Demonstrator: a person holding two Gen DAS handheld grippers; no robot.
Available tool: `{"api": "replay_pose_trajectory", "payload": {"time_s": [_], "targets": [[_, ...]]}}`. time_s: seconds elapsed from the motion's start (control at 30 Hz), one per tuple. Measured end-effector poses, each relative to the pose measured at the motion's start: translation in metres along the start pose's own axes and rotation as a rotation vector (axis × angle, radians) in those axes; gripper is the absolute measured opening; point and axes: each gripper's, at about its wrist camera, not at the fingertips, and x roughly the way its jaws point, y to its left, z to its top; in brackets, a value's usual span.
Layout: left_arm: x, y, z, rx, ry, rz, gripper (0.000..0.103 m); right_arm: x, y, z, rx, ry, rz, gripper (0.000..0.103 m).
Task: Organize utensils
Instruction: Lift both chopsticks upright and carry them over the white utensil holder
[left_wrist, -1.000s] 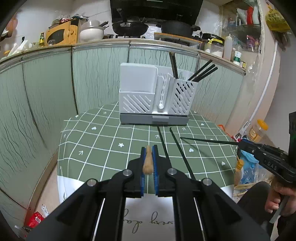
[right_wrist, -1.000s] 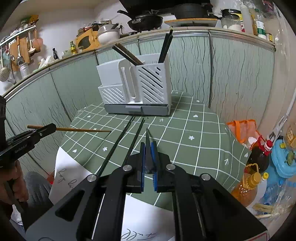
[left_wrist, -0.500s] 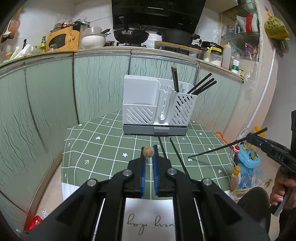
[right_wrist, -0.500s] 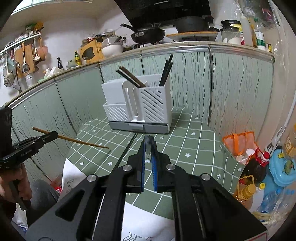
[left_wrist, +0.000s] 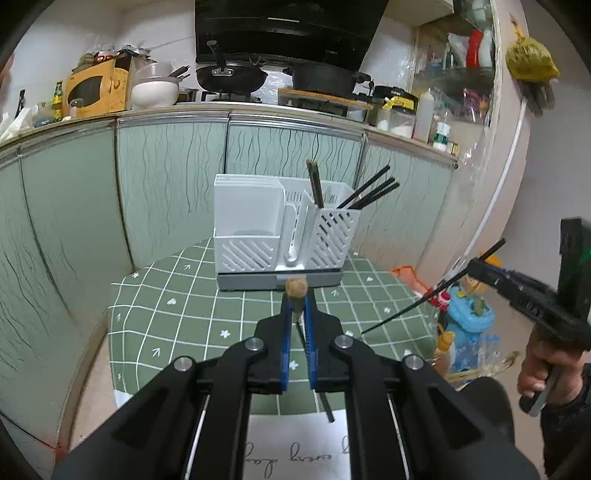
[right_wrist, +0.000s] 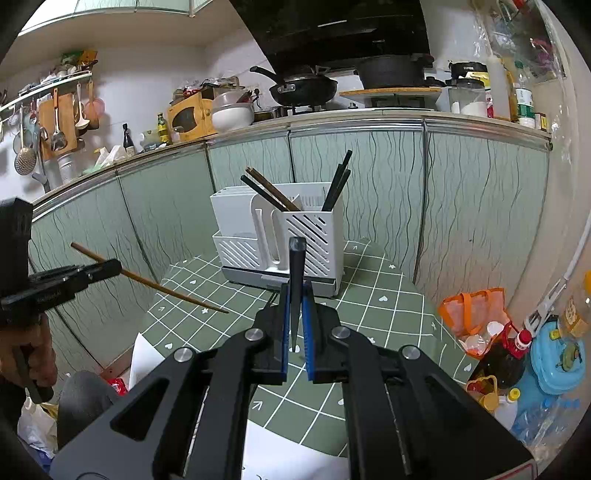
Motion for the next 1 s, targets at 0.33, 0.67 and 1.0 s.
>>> {"api": "replay_pose_trajectory", "payload": {"time_s": [0.33, 0.67, 1.0], "targets": [[0.008, -0.008, 0.038, 0.031, -0.006, -0.016, 0.008, 0.002, -0.004, 0.028, -0.019, -0.007, 0.009, 0.006], [0.021, -0.027, 0.088, 0.085, -0.029, -0.058, 0.008, 0.005, -0.016, 0.088, -0.022, -0.034, 0.026, 0.006], [0.043, -0.041, 0.142, 0.115, -0.044, -0.084, 0.008, 0.017, -0.02, 0.148, -0.026, -0.062, 0.051, 0.006]]}}
